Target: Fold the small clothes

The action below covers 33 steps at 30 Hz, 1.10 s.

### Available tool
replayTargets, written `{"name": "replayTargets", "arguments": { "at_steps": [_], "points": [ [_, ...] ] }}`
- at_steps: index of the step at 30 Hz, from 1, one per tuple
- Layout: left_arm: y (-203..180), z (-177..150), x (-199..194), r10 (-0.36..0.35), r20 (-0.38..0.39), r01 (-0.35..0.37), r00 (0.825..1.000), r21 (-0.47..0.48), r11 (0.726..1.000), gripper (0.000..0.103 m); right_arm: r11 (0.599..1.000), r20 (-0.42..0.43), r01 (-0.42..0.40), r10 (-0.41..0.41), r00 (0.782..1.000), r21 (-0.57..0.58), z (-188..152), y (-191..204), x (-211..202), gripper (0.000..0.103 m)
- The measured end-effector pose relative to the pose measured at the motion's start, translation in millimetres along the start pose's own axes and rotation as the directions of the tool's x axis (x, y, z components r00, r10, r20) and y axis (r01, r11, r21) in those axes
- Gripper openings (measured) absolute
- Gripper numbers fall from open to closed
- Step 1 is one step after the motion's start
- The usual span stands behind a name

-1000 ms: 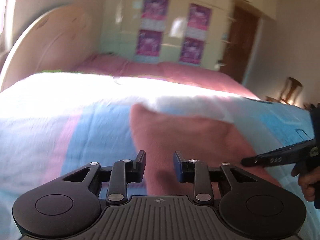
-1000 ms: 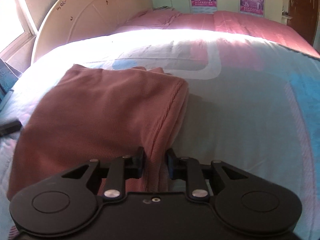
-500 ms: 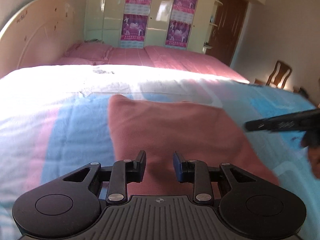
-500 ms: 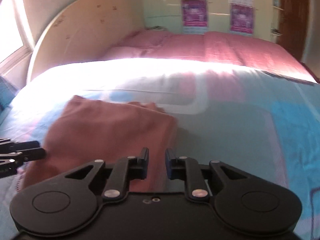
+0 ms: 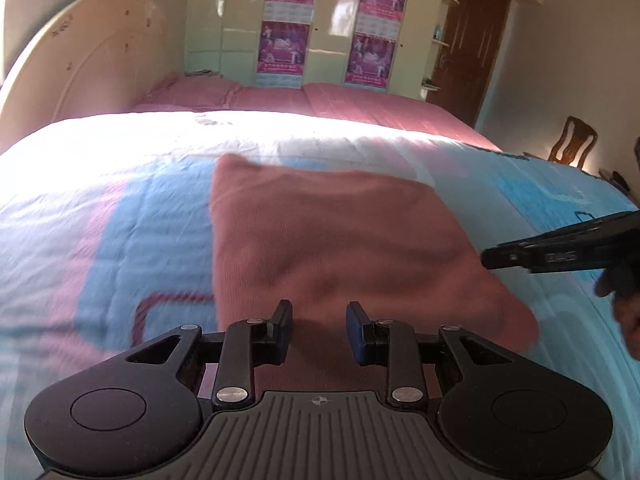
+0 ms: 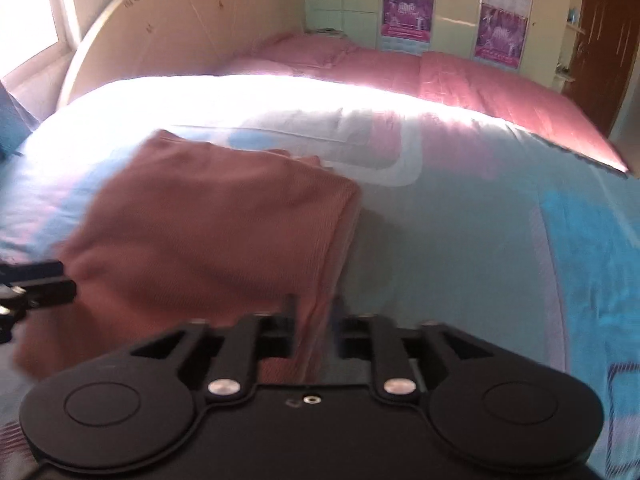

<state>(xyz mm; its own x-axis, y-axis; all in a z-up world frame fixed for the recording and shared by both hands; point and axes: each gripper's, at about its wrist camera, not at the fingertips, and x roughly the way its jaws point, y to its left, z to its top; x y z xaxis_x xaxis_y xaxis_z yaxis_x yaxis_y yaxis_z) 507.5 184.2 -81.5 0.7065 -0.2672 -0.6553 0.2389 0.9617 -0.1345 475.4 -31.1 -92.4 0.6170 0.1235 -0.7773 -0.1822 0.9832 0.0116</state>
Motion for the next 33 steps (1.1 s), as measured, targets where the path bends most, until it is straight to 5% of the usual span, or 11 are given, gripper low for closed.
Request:
{"name": "replayTargets", "arguments": {
  "at_steps": [5,8,12,16,23,25,26,27,33],
  "points": [
    [-8.8,-33.7,-4.6,0.009,-0.066,-0.009,0.998,0.003,1.0,0.029,0.992,-0.053,-0.082,0.077,0.996,-0.096,-32.1,20.7,-15.3,0.014],
    [-10.3,-45.1,-2.9,0.045,-0.076,-0.046,0.996,-0.013,0.999,0.029,0.99,-0.087,0.013,-0.025,0.996,-0.141,-47.6,22.4,-4.3,0.007],
    [-13.9,-51.8,-6.7,0.08,-0.071,-0.081,0.994,-0.021,0.996,0.029,0.993,-0.061,0.04,-0.047,0.997,-0.112,-50.7,17.5,-2.6,0.001],
    [-23.1,-53.5,-22.4,0.109,-0.063,-0.111,0.992,-0.019,0.994,0.029,0.994,-0.055,0.075,-0.08,0.995,-0.076,-54.7,20.0,-7.3,0.007],
    [-53.4,-59.6,-93.9,0.131,0.046,-0.132,0.99,-0.001,0.991,0.03,1.0,0.075,0.027,-0.026,0.997,-0.006,-75.8,20.3,-95.3,0.016],
    [-59.6,-64.0,-114.3,0.14,0.082,-0.14,0.987,-0.007,0.99,0.067,1.0,0.095,0.024,-0.024,0.995,0.009,-84.5,20.7,-113.9,0.038],
    [-63.6,-67.6,-126.1,0.16,0.112,-0.16,0.981,-0.013,0.987,0.102,0.999,0.115,0.032,-0.034,0.993,0.023,-90.1,20.5,-124.7,0.075],
    [-68.5,-72.7,-140.6,0.182,0.164,-0.182,0.97,-0.014,0.983,0.103,0.998,0.148,0.041,-0.046,0.988,0.036,-95.8,20.4,-135.6,0.101],
    [-85.0,-92.1,-202.7,0.162,0.191,-0.162,0.968,-0.015,0.987,0.103,0.995,0.181,0.057,-0.072,0.981,0.087,-133.1,21.2,-189.2,0.102]
  ]
}}
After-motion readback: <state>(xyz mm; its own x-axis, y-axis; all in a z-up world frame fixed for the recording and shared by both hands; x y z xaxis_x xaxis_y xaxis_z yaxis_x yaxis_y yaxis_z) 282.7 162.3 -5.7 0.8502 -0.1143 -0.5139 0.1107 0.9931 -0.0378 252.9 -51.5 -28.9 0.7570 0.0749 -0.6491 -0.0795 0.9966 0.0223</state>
